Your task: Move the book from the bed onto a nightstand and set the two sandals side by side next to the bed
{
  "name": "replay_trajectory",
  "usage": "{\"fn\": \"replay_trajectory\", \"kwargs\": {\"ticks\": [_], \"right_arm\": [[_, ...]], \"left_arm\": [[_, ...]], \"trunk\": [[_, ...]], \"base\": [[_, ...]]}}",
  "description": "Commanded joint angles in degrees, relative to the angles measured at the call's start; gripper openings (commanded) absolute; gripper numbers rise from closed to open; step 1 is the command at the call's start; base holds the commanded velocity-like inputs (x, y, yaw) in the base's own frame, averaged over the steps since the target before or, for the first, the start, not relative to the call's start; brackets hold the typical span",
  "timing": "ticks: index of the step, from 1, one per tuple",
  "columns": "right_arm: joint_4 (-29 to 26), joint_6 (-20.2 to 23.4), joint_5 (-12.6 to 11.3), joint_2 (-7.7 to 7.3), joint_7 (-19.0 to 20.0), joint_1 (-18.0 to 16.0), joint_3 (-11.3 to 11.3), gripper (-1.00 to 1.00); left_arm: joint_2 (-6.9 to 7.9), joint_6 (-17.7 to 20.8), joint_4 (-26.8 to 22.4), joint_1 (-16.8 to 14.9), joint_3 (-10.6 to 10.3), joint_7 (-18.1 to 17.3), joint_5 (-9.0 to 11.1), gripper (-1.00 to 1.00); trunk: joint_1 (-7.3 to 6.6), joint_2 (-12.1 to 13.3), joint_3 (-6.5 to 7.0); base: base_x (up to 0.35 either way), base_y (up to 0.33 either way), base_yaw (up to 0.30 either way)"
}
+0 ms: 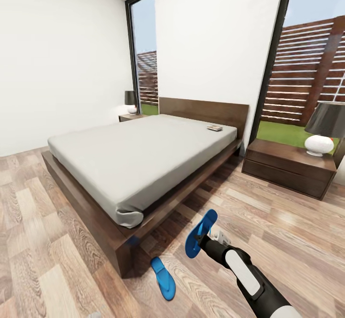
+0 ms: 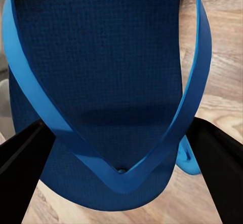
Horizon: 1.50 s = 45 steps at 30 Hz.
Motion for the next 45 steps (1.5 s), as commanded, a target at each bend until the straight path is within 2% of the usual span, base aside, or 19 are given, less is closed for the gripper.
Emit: {"fn": "replay_trajectory", "kwargs": {"ticks": [1,12,16,19,20,23,30,33,36,37,39,40,43,44,45], "right_arm": [[-0.11,-0.01,-0.62,-0.07,-0.48,-0.03,0.21,-1.00],[-0.09,0.03,-0.41,0.03,-0.59,-0.03,0.36,-1.00],[-0.05,0.76,-0.29,0.69,-1.97,-0.01,0.47,-1.00],[-0.03,4.34,-0.32,1.10,-4.36,0.00,0.48,-1.00],[-0.03,7.04,-0.33,1.25,-5.38,-0.01,0.48,-1.00],[-0.03,10.80,-0.33,1.36,-6.31,-0.03,0.49,-1.00],[0.03,18.89,-0.11,1.33,-8.50,-0.28,0.46,-1.00],[0.25,23.09,0.22,1.35,-11.49,-0.34,0.55,-1.00],[1.17,25.30,3.20,1.39,-13.73,-0.38,1.39,-1.00],[1.56,25.87,6.42,1.47,-14.24,-0.38,2.64,-1.00],[1.85,26.24,10.37,1.75,-14.47,-0.38,4.53,-1.00],[2.14,26.46,14.51,2.35,-14.36,-0.38,6.98,-1.00],[2.56,26.53,20.27,3.30,-13.42,-0.38,11.14,-1.00],[2.74,26.42,23.32,3.70,-12.32,-0.38,13.83,-1.00],[2.80,26.32,24.60,3.85,-11.63,-0.38,15.06,-1.00]], "left_arm": [[0.03,0.05,0.02,-0.03,-0.45,-0.17,0.47,1.00],[1.11,0.27,0.02,-0.01,-0.45,-0.33,0.62,1.00],[1.39,0.29,0.02,-0.01,-0.42,-0.41,0.64,1.00],[1.48,0.30,0.02,-0.02,-0.42,-0.50,0.64,1.00],[1.51,0.32,0.02,-0.02,-0.43,-0.54,0.65,1.00],[1.58,0.35,0.02,0.02,-0.40,-0.57,0.65,1.00],[2.84,1.07,0.06,0.05,-0.33,-0.57,1.03,1.00],[3.26,2.02,0.09,0.06,-0.30,-0.50,1.71,1.00],[3.39,2.55,0.08,0.06,-0.33,-0.49,2.32,1.00],[3.42,2.69,0.06,0.06,-0.34,-0.50,2.51,1.00],[3.40,2.78,0.05,0.06,-0.35,-0.51,2.63,1.00],[3.39,2.84,0.05,0.06,-0.36,-0.51,2.71,1.00],[3.42,2.89,0.07,0.06,-0.36,-0.52,2.78,1.00],[3.44,2.94,0.05,0.06,-0.35,-0.52,2.80,1.00],[3.44,2.95,0.06,0.06,-0.33,-0.52,2.81,1.00]], "trunk": [[-0.01,-0.02,-0.06],[-0.01,-0.02,-0.06],[-0.01,-0.02,-0.06],[-0.01,-0.02,-0.06],[-0.01,-0.02,-0.06],[-0.01,-0.02,-0.06],[-0.01,-0.02,-0.06],[-0.01,-0.02,-0.06],[-0.01,-0.02,-0.06],[-0.01,-0.02,-0.06],[-0.01,-0.02,-0.06],[-0.01,-0.02,-0.06],[-0.01,-0.02,-0.06],[-0.01,-0.02,-0.06],[-0.01,-0.02,-0.06]], "base": [[-0.006,0.000,0.000],[-0.001,0.000,0.000],[0.000,0.000,0.000],[0.000,0.000,0.000],[0.000,0.000,0.000],[0.000,0.000,0.000],[0.000,0.000,0.000],[0.000,0.000,0.000],[0.000,0.000,0.000],[0.000,0.000,0.000],[0.000,0.000,0.000],[0.000,0.000,0.000],[0.000,0.000,0.000],[0.000,0.000,0.000],[0.000,0.000,0.000]]}}
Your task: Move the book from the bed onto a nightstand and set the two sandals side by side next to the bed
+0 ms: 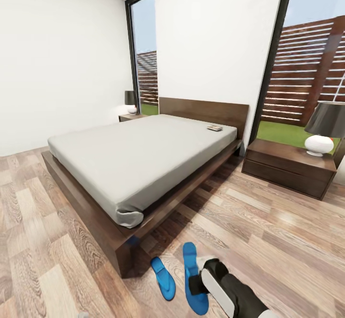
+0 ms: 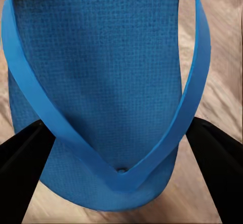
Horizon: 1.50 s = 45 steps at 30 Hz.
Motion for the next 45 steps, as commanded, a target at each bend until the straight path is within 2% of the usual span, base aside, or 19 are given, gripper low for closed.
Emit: {"fn": "replay_trajectory", "kwargs": {"ticks": [1,3,5,8,10,12,15,20,26,38,45], "right_arm": [[0.00,0.01,0.90,0.09,0.27,-0.05,1.32,-1.00],[0.10,-0.48,3.54,0.37,2.75,-0.07,4.15,-1.00],[0.15,-0.87,4.94,0.54,4.91,-0.07,6.02,-1.00],[0.19,-1.22,5.77,0.61,6.96,-0.06,7.08,-1.00],[0.16,-1.35,5.89,0.54,7.45,-0.06,6.52,-1.00],[0.18,-1.42,5.89,0.43,7.71,-0.05,4.79,-1.00],[0.20,-1.47,6.04,0.27,7.88,-0.05,0.69,-1.00],[0.20,-1.53,6.30,0.17,7.95,-0.05,-2.26,-1.00],[0.25,-3.80,6.57,0.12,7.94,-0.05,-3.17,-1.00],[0.29,-5.10,6.68,0.32,7.85,-0.05,-2.89,-1.00],[0.29,-5.56,6.69,0.37,7.83,-0.05,-2.81,-1.00]], "left_arm": [[0.02,0.35,-0.01,-0.02,-0.43,-0.19,0.59,1.00],[0.09,0.67,-0.02,-0.02,-0.39,-0.21,0.61,1.00],[0.25,1.53,-0.03,-0.02,-0.33,-0.23,0.61,1.00],[0.62,3.48,-0.04,-0.02,-0.25,-0.20,0.62,1.00],[0.83,4.23,-0.04,-0.02,-0.17,-0.17,0.62,1.00],[1.16,4.63,-0.04,-0.02,-0.12,-0.16,0.62,1.00],[1.49,4.91,-0.04,-0.02,-0.12,-0.07,0.62,1.00],[1.59,5.01,-0.04,-0.02,-0.12,-0.03,0.62,1.00],[1.62,5.04,-0.04,-0.02,-0.14,-0.02,0.64,1.00],[1.72,5.04,-0.04,-0.02,-0.12,-0.10,0.70,1.00],[1.78,5.03,-0.04,-0.02,-0.09,-0.21,0.74,1.00]], "trunk": [[-0.01,-0.02,-0.06],[-0.01,-0.02,-0.06],[-0.01,-0.02,-0.06],[0.01,-0.04,-0.28],[0.06,-0.06,-0.72],[0.12,-0.09,-1.16],[0.19,-0.13,-1.83],[0.32,-0.20,-2.94],[0.48,-0.28,-4.39],[0.79,-0.44,-7.51],[0.79,-0.44,-7.77]], "base": [[0.000,0.000,0.000],[0.000,0.000,0.000],[0.000,0.000,0.000],[0.000,0.000,0.000],[0.000,0.000,0.000],[0.000,0.000,0.000],[0.000,0.000,0.000],[0.000,0.000,0.000],[0.000,0.000,0.096],[0.000,0.000,0.227],[0.000,0.000,0.240]]}}
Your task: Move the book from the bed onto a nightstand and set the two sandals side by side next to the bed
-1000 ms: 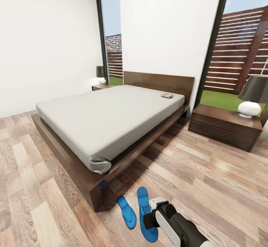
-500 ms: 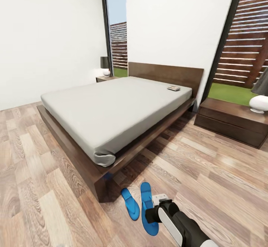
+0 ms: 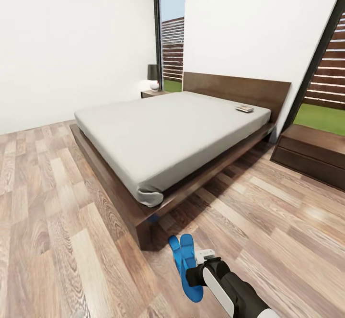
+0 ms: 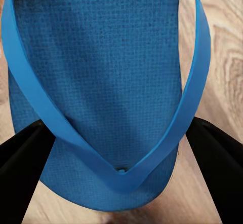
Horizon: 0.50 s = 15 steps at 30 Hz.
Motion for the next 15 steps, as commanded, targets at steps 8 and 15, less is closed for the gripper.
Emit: {"fn": "replay_trajectory", "kwargs": {"ticks": [8,15], "right_arm": [[-0.08,0.07,-0.64,0.12,-0.74,-0.04,0.38,-1.00],[-0.08,0.13,-0.73,0.23,-0.95,-0.07,0.45,-1.00]], "left_arm": [[0.42,1.05,-1.13,-0.08,1.22,-3.29,0.93,1.00],[2.79,10.21,-10.68,-0.11,4.90,-5.61,5.25,1.00]], "trunk": [[0.17,-0.11,-1.88],[0.35,-0.21,-3.66]], "base": [[0.000,0.000,0.241],[0.000,0.000,0.241]]}}
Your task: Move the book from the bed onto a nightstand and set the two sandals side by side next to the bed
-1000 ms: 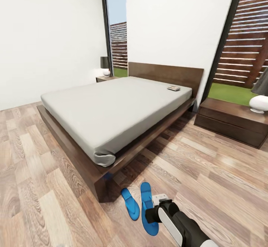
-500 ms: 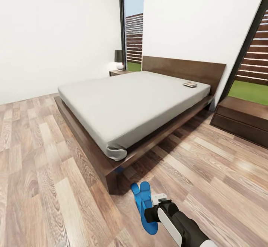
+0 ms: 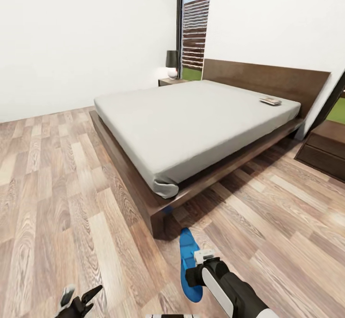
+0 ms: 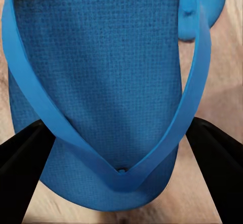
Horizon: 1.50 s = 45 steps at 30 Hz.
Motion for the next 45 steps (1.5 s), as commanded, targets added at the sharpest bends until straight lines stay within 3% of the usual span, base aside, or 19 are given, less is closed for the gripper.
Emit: {"fn": "replay_trajectory", "kwargs": {"ticks": [1,3,9,26,36,45], "right_arm": [[-0.07,0.11,-0.65,-0.02,-0.51,-0.03,0.14,-1.00],[-0.07,0.09,-0.76,-0.02,-0.53,-0.02,0.12,-1.00],[-0.07,0.02,-0.86,-0.27,-0.54,0.00,-0.05,-1.00],[-0.14,-3.47,-0.85,-1.05,-0.54,-0.61,-0.68,-1.00],[0.49,-1.86,-0.62,-1.05,-0.62,-5.76,-1.01,-1.00],[5.79,-0.51,-0.70,-0.85,-0.63,-11.96,-1.13,-1.00]], "left_arm": [[0.32,1.98,-1.30,-0.02,0.33,-0.23,0.67,1.00],[1.21,5.18,-4.40,-0.02,0.89,-0.43,1.77,1.00],[2.04,8.16,-7.29,-0.02,1.68,-0.56,2.77,1.00],[1.85,8.86,-8.23,-0.02,1.91,-1.26,3.14,1.00],[1.77,8.91,-8.25,-0.02,1.91,-1.30,3.15,1.00],[1.75,8.92,-8.30,-0.02,1.92,-1.31,3.15,1.00]], "trunk": [[0.01,-0.04,-0.31],[0.06,-0.06,-0.82],[0.22,-0.14,-2.35],[0.66,-0.37,-6.33],[0.91,-0.50,-8.55],[1.15,-0.63,-10.54]], "base": [[0.000,0.000,0.241],[0.000,0.000,0.241],[0.000,0.000,0.241],[0.000,0.000,0.087],[0.000,0.000,0.001],[0.000,0.000,0.000]]}}
